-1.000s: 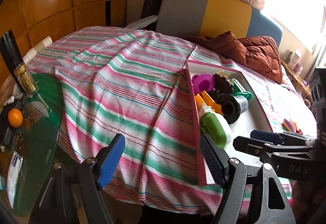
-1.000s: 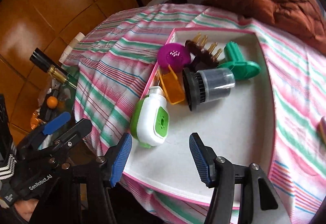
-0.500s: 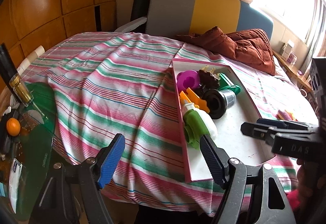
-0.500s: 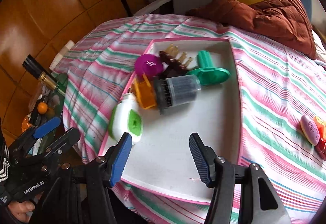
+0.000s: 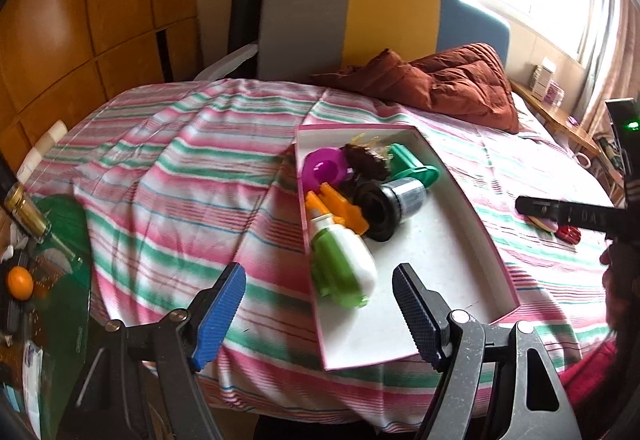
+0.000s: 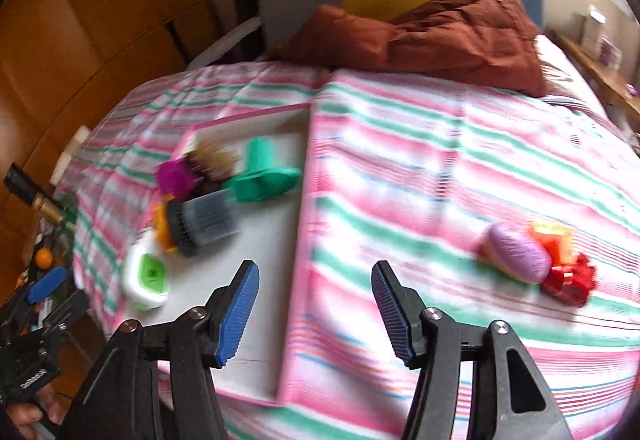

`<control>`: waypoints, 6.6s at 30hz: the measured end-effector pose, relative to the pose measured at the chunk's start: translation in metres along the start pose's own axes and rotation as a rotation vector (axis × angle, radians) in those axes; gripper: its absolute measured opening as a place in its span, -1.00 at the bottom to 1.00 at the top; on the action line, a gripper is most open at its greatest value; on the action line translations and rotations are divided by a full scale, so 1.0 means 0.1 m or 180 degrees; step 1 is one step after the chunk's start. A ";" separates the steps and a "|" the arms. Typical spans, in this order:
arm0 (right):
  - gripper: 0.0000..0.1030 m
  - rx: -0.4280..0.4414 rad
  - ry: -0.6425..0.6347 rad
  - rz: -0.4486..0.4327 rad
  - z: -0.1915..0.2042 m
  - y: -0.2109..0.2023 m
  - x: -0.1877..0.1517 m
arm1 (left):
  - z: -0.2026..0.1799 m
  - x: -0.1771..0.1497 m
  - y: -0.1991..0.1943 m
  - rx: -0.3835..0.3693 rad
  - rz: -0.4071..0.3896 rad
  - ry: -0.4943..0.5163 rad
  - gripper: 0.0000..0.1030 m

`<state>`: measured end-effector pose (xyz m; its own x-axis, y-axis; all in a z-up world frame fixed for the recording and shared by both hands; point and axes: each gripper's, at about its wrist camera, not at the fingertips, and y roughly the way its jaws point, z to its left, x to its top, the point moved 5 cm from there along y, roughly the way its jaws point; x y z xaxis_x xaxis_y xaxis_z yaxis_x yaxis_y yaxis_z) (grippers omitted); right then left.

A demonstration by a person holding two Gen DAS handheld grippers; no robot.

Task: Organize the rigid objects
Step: 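Grasp the purple oval soap with the left gripper while the right moves over the red cylinder, then lift the purple soap with the left gripper while the right positions around the red cylinder, then lower the purple soap into the tray and open the left gripper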

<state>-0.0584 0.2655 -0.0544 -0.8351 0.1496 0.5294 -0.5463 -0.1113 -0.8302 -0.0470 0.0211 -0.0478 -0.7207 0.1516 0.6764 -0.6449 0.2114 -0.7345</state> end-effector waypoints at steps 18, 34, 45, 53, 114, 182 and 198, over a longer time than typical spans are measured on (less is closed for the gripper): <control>0.15 -0.1110 0.1930 -0.0440 -2.44 -0.44 -0.19 | -0.95 0.24 0.14 -0.0351 0.0018 0.0576 0.48; 0.15 -0.0806 0.2634 -0.0570 -2.75 -0.52 -0.35 | -2.27 0.25 0.67 -0.0944 0.0444 0.1052 0.66; 0.15 -0.0612 0.2701 -0.0519 -2.77 -0.47 -0.36 | -3.09 0.41 1.24 -0.1149 0.0626 0.1420 0.82; 0.15 -0.0470 0.2759 -0.0472 -2.78 -0.42 -0.36 | -3.43 0.45 1.63 -0.1192 0.0813 0.1520 0.87; 0.48 -0.1031 0.1752 0.0383 -2.41 0.15 -0.31 | -2.46 -0.29 0.64 -0.1493 0.0570 0.1306 0.73; 0.47 -0.1180 0.1290 0.0397 -2.24 0.22 -0.26 | -1.04 0.45 1.20 -0.0880 0.0539 -0.0409 0.54; 0.47 -0.1224 0.1187 0.0406 -2.23 0.23 -0.23 | -0.90 0.24 0.72 -0.0609 0.0307 0.0006 0.65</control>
<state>-0.0367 0.4789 -0.1246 -0.7751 0.5043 0.3806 -0.3206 0.2052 -0.9247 -0.0880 0.1273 -0.0797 -0.7761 0.1817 0.6038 -0.5129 0.3752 -0.7721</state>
